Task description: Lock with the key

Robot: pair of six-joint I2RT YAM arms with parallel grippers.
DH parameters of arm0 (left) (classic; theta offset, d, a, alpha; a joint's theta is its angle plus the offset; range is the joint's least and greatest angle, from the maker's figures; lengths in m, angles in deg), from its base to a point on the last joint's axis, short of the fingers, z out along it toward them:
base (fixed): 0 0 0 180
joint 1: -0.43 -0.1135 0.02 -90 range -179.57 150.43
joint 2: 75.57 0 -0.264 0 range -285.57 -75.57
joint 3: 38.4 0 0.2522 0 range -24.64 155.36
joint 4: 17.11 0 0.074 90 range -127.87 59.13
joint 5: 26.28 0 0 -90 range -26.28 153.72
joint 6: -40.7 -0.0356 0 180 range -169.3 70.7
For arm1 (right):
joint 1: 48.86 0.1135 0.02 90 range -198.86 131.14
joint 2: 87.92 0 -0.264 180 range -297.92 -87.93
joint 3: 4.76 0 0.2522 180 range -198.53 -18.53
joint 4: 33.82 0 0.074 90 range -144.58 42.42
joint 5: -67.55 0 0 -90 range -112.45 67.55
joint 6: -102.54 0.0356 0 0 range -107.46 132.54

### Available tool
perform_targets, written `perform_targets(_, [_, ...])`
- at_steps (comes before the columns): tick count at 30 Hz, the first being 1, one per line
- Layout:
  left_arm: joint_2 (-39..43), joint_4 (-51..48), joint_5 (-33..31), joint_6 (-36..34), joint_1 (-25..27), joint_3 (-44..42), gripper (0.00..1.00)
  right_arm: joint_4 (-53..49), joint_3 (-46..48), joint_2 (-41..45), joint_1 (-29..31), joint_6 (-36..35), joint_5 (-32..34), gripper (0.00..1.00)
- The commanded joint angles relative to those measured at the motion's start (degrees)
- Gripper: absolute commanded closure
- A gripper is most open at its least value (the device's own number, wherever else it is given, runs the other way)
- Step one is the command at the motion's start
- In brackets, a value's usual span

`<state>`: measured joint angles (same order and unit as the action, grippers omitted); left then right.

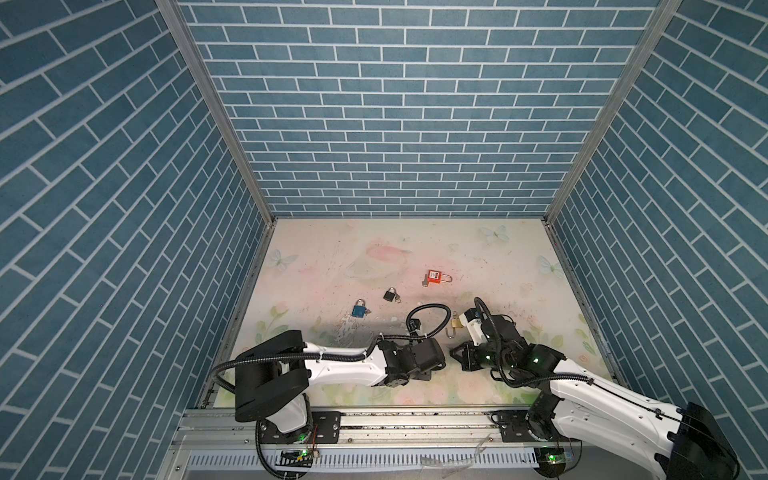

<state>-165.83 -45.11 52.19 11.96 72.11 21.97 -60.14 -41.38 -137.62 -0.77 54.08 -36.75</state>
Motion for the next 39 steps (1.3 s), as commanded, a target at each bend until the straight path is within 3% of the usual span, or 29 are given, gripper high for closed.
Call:
perform_targets(1, [1.3, -0.2, -1.2, 1.1, 0.5, -0.7, 0.50, -0.5, 0.8, 0.9, -0.1, -0.3, 0.5, 1.00])
perform_targets(14, [2.5, -0.8, -1.9, 4.3, 4.3, -3.0, 0.52, -0.4, 0.7, 0.9, -0.1, -0.3, 0.4, 1.00])
perform_targets(20, [7.8, -3.7, -3.7, 6.1, 5.2, -4.3, 0.52, -0.5, 0.8, 0.7, -0.1, -0.6, -0.3, 1.00])
perform_targets(25, [13.9, -3.6, 0.4, 5.9, 5.8, -6.2, 0.51, 0.2, 1.3, 0.3, -0.2, -0.7, -0.7, 1.00])
perform_targets(30, [18.5, -6.0, 3.5, 9.2, 7.6, -8.2, 0.38, 0.9, 1.3, 0.1, -0.1, -0.9, -1.1, 1.00])
perform_targets(33, [21.0, -1.1, 6.9, 10.3, 8.0, -11.6, 0.30, 1.5, 1.5, 0.1, 0.0, -1.0, -1.2, 1.00])
perform_targets(39, [23.4, 7.5, 8.9, 17.2, 8.0, -17.0, 0.23, 2.0, 1.4, 0.3, 0.0, -1.4, -1.7, 1.00])
